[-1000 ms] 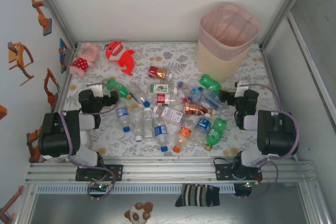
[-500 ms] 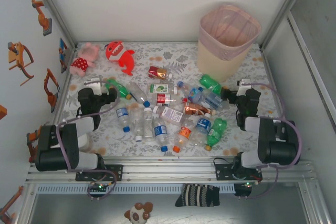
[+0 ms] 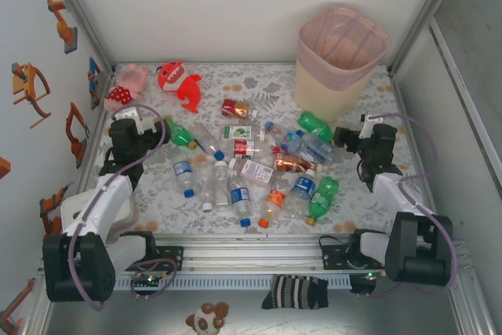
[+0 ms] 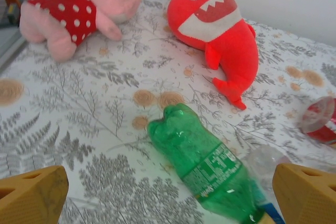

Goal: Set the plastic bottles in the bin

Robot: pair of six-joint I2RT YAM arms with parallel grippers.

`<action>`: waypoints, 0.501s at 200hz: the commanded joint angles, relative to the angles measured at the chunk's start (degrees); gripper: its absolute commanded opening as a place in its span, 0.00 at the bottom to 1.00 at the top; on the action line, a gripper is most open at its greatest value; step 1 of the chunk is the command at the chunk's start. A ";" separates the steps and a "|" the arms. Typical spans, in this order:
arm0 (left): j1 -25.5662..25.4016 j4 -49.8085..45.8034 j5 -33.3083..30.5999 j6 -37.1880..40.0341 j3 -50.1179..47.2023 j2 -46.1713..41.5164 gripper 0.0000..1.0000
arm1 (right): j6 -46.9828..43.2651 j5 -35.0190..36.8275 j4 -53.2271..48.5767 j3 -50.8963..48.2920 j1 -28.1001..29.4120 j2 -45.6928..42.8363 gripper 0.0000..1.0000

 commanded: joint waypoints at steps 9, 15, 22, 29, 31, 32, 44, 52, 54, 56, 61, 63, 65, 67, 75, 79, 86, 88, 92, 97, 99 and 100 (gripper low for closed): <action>-1.81 -20.97 2.80 -9.68 5.40 -1.93 0.98 | 5.56 -1.76 -15.42 4.80 -0.11 -2.07 0.93; -2.48 -23.47 2.92 -10.36 6.30 -1.89 0.98 | 6.86 -1.52 -17.31 5.50 -0.11 -2.03 0.93; -3.21 -26.37 3.30 -10.61 7.28 -1.62 0.98 | 7.74 -1.75 -19.89 6.59 -0.11 -1.87 0.93; -4.00 -29.29 3.76 -10.73 8.33 -1.16 0.97 | 8.17 -2.53 -22.24 7.62 -0.10 -1.52 0.92; -4.24 -30.14 3.78 -10.74 8.63 -0.99 0.97 | 8.26 -2.76 -22.86 7.88 -0.12 -1.43 0.91; -4.31 -30.57 3.80 -10.76 8.80 -0.93 0.97 | 8.32 -2.87 -23.02 8.02 -0.08 -1.40 0.91; -5.82 -34.92 3.79 -11.03 10.30 0.28 0.97 | 8.37 -4.04 -26.27 9.42 -0.08 -0.87 0.90; -6.96 -37.37 4.02 -10.89 11.01 1.21 0.97 | 8.28 -4.62 -27.85 10.02 -0.12 -0.59 0.89; -7.24 -38.05 3.91 -10.92 11.17 1.45 0.97 | 8.29 -4.74 -28.15 10.08 -0.06 -0.58 0.89; -7.51 -38.63 3.86 -10.94 11.30 1.60 0.96 | 8.16 -4.87 -28.43 10.21 -0.11 -0.54 0.89; -8.21 -39.89 3.62 -10.96 11.57 2.07 0.96 | 8.19 -5.00 -28.91 10.43 -0.06 -0.57 0.88; -8.50 -40.26 3.55 -11.02 11.64 2.21 0.96 | 8.18 -5.01 -29.10 10.45 -0.13 -0.58 0.88; -8.79 -40.55 3.48 -11.10 11.68 2.32 0.96 | 8.16 -5.05 -29.21 10.47 -0.06 -0.58 0.88; -9.06 -40.88 3.42 -11.21 11.69 2.47 0.96 | 8.15 -5.08 -29.30 10.48 -0.11 -0.64 0.88; -10.05 -41.75 3.41 -11.53 11.57 2.87 0.95 | 8.27 -5.18 -29.52 10.45 -0.13 -0.90 0.88; -10.56 -42.10 3.44 -11.76 11.39 2.98 0.94 | 8.41 -5.27 -29.59 10.45 -0.14 -1.05 0.88; -11.37 -42.50 3.37 -12.20 11.20 3.25 0.93 | 8.76 -5.40 -29.80 10.58 -0.08 -1.34 0.88; -11.62 -42.67 3.31 -12.25 11.11 3.32 0.93 | 8.78 -5.44 -29.78 10.62 -0.07 -1.36 0.88; -12.09 -42.85 3.21 -12.55 11.00 3.49 0.92 | 8.97 -5.48 -30.01 10.75 -0.11 -1.51 0.88; -12.63 -42.94 3.12 -12.82 10.78 3.67 0.91 | 9.23 -5.62 -30.40 11.07 -0.12 -1.54 0.88; -12.88 -42.95 2.94 -12.94 10.74 3.74 0.91 | 9.34 -5.69 -30.57 11.22 -0.12 -1.48 0.88; -12.98 -43.00 2.85 -13.00 10.69 3.85 0.91 | 9.39 -5.70 -30.66 11.32 -0.13 -1.47 0.88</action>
